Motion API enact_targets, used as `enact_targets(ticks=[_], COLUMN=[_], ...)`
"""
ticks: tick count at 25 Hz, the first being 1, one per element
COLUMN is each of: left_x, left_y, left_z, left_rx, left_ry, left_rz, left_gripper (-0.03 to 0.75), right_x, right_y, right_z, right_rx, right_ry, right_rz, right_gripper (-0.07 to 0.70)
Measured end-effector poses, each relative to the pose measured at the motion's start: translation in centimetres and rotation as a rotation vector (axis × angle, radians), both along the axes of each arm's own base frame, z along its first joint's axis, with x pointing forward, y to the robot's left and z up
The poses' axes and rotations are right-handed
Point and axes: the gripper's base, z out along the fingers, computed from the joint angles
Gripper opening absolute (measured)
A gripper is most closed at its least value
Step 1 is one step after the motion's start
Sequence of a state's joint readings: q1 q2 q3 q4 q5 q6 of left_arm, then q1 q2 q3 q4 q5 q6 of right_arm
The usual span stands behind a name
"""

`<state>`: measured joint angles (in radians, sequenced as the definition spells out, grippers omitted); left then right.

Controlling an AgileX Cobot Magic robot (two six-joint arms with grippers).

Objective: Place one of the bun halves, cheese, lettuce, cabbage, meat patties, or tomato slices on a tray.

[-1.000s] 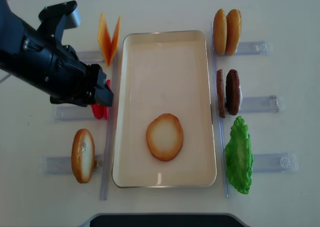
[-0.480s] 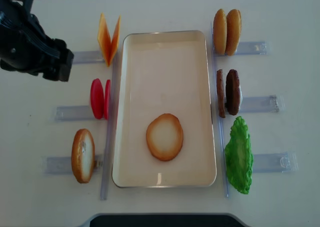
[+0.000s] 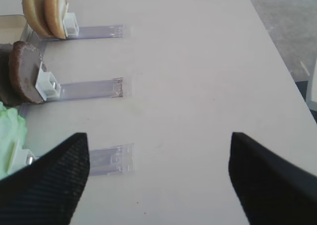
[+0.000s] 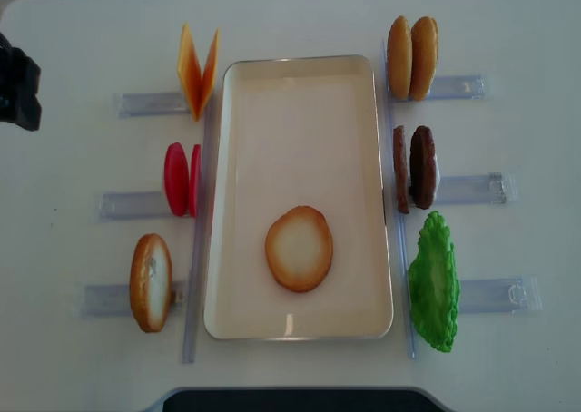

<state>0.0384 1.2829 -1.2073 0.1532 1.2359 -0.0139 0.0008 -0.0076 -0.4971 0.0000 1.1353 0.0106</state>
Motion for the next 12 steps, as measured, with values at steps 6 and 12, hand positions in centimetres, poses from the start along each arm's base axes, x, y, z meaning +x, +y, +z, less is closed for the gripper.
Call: enact_targets(ticks=[6,12], left_x=[-0.14,-0.39], left_y=[1.11,1.04], left_z=[-0.03,0.23], left_rx=[-0.012,-0.016], left_ry=[0.003,-0.008], left_rz=[0.029,0.028], left_gripper=[0.527,0.527], right_x=[0.00,0.00], right_y=[0.00,0.00], right_z=[0.00,0.00], right_rx=[0.000,0.000], right_ry=[0.000,0.000], right_rz=[0.000,0.000], right_gripper=[0.577,0.577])
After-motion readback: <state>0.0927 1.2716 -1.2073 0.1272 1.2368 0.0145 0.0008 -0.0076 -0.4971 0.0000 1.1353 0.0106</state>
